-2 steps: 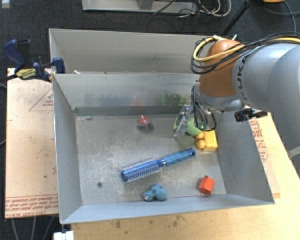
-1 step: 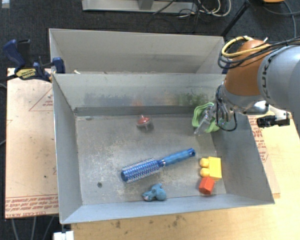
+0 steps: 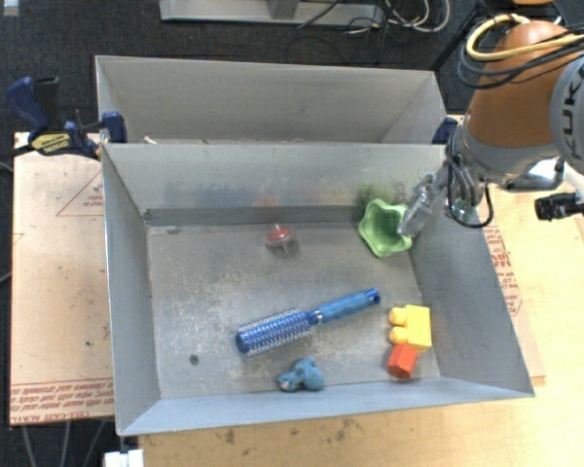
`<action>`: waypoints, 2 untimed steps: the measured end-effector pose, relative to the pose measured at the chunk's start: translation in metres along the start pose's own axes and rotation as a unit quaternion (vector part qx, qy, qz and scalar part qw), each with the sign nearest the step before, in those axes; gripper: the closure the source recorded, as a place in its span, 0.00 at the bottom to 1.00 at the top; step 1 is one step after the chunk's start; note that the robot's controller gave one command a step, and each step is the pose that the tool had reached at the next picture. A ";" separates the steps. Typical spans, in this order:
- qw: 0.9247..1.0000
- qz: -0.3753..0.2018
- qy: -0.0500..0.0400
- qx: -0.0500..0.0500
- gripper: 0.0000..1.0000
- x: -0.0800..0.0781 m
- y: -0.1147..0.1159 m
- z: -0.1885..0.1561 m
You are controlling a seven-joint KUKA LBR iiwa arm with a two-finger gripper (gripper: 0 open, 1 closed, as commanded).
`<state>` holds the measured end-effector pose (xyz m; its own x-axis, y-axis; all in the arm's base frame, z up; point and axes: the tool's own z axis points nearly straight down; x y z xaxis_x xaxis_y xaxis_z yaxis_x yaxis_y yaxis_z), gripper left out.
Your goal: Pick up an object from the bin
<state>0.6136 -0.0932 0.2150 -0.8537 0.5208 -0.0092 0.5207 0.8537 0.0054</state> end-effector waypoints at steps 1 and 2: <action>0.995 0.101 0.006 0.003 1.00 0.003 0.029 0.052; 0.996 0.088 0.000 -0.001 1.00 0.006 0.059 -0.033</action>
Offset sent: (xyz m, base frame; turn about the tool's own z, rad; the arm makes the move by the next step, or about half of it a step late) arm 0.0129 0.0245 -0.0501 0.2060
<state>0.6385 -0.0397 0.2479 -0.7490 0.6625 -0.0089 0.6624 0.7491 0.0085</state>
